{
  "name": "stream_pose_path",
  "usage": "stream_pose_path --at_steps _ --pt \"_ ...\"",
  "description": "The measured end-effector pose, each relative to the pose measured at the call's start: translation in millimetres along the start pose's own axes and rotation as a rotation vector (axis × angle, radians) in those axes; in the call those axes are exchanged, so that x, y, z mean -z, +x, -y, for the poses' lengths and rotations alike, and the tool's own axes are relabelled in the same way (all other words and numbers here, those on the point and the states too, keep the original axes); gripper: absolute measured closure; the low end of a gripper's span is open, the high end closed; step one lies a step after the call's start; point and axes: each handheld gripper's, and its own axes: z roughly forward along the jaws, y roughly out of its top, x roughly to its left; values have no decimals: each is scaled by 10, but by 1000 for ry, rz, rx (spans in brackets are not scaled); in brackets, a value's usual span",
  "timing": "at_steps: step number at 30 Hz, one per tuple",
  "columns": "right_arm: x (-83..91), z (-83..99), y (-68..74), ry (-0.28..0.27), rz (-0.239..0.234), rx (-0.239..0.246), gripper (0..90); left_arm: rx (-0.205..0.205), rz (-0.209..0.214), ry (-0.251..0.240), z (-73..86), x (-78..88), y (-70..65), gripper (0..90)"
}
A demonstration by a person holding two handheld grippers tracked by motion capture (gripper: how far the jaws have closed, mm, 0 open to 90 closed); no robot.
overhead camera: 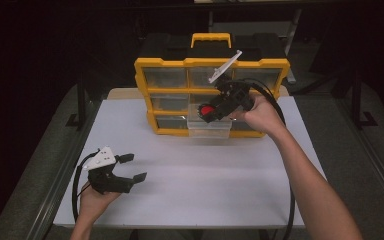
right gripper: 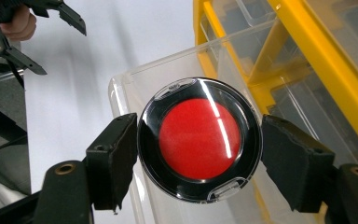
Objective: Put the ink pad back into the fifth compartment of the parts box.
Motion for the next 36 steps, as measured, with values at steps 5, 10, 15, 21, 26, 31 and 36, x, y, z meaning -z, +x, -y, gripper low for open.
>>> stream_pose_path --at_steps 5,10,15,21,26,31,36 --pt "2 4 -5 2 1 -14 282 -1 0 0 -1 0 -2 178" --pt "30 14 -4 -15 4 -26 282 -4 -1 0 -1 0 0 178" --pt "61 15 10 -24 3 -35 286 -3 -1 1 0 -1 2 178" --pt "126 14 32 -47 -15 -34 302 -1 -1 2 7 -3 8 178" --pt "169 12 66 -63 -18 -17 383 3 0 -1 8 -5 10 178" --pt "203 19 89 -73 -29 -15 456 -2 3 -9 9 -18 12 178" --pt "245 7 171 -80 -51 -3 517 3 2 -5 1 -24 10 176"
